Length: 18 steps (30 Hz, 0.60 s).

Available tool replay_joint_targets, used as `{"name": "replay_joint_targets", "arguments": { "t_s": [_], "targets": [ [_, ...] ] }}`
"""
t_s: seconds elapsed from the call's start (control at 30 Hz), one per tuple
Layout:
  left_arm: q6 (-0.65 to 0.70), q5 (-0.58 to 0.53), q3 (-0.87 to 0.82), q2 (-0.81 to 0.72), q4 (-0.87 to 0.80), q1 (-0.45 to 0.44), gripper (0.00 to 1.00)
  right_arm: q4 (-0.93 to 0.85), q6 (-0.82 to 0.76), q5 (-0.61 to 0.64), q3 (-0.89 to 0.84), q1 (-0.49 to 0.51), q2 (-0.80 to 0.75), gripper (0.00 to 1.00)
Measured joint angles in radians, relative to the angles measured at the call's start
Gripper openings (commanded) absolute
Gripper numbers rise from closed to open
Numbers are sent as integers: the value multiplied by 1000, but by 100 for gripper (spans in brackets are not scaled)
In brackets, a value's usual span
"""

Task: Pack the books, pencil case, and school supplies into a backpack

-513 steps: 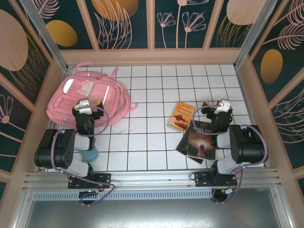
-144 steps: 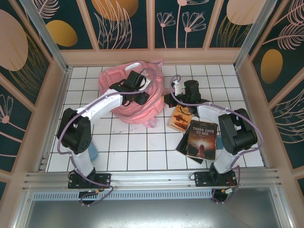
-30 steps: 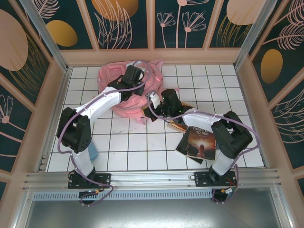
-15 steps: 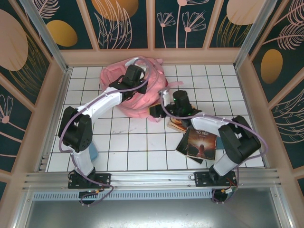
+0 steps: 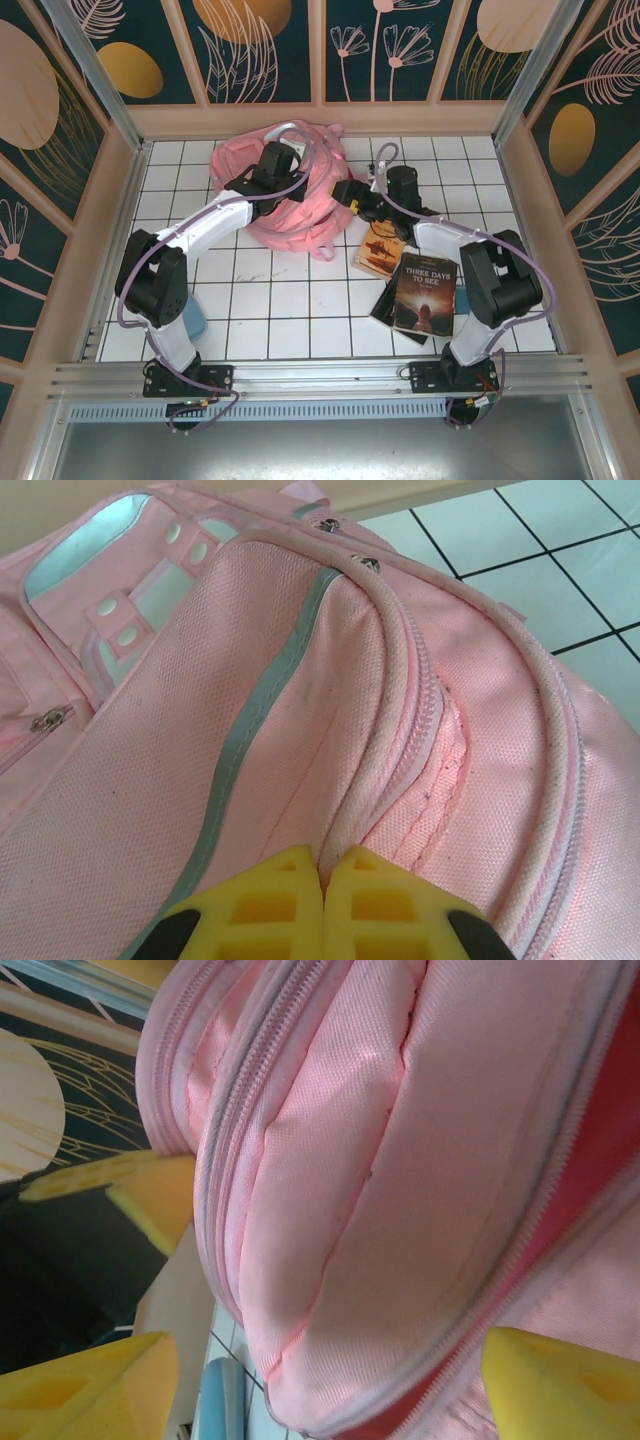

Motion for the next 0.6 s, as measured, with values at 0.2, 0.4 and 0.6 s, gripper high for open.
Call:
{"name": "replay_joint_targets", "arguments": {
  "t_s": [0.2,0.4,0.6],
  "targets": [
    [-21,6,2,0,-7,0,10,47,60,-94,101,18,133,63],
    [-162,-89,56,-26,-116,-1,53,132,130,-154,127,49,198,50],
    [-325,-113,-77,-246,-188,3,60,177,188,-172,147,53,200,48]
  ]
}}
